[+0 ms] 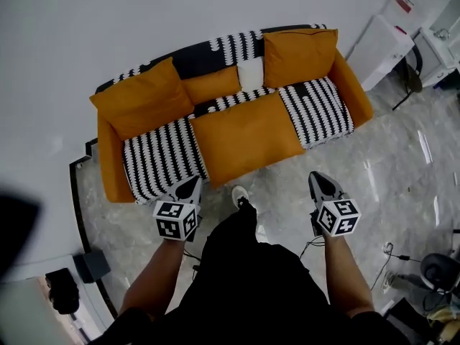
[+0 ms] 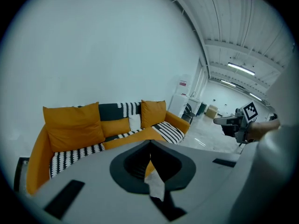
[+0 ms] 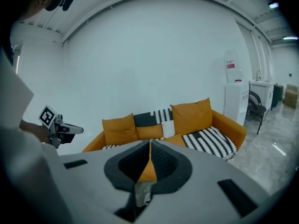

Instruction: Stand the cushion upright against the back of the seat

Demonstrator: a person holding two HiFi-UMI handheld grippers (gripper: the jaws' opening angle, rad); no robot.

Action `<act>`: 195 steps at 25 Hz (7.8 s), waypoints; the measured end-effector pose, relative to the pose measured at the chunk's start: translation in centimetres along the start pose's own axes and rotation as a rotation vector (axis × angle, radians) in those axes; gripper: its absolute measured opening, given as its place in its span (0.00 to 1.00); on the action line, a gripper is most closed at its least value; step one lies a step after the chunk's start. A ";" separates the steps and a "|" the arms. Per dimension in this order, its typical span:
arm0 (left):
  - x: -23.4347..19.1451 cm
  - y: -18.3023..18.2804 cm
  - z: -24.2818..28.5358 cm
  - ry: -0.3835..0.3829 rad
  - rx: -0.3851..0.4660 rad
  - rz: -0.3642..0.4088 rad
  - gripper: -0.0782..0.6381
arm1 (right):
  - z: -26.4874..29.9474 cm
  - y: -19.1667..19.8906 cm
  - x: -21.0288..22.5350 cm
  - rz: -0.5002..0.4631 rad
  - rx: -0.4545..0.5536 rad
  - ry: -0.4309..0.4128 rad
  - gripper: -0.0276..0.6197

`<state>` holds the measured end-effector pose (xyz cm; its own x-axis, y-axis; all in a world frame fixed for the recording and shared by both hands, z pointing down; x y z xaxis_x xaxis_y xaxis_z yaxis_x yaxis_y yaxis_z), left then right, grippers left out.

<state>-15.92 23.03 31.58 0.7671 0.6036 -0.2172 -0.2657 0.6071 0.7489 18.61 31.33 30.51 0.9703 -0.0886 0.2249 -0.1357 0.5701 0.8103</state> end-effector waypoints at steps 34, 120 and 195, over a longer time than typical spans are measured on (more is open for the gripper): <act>-3.0 6.4 13.8 -0.411 -0.027 -0.392 0.15 | 23.1 9.6 20.9 -0.535 -0.591 -0.209 0.25; -29.5 -11.2 28.1 -0.220 -0.157 -0.350 0.15 | 47.2 -17.2 17.9 -0.102 -0.346 0.012 0.13; -36.2 -19.0 28.5 -0.367 0.029 -0.291 0.27 | 66.6 -20.6 3.9 -0.422 -0.418 -0.212 0.27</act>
<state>-21.96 -25.14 43.05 0.9645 0.1842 -0.1890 0.0038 0.7064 0.7078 11.88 -35.15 50.70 0.8566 -0.5114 0.0686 0.3818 0.7176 0.5825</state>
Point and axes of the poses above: the fingertips, and each gripper's own axes: z forward along the fingers, x to its right, y out of its underside, the point moved 3 cm from there along -z, backward along the fingers, and after that the axes turned 4 degrees about -x, right-handed, at the moved point
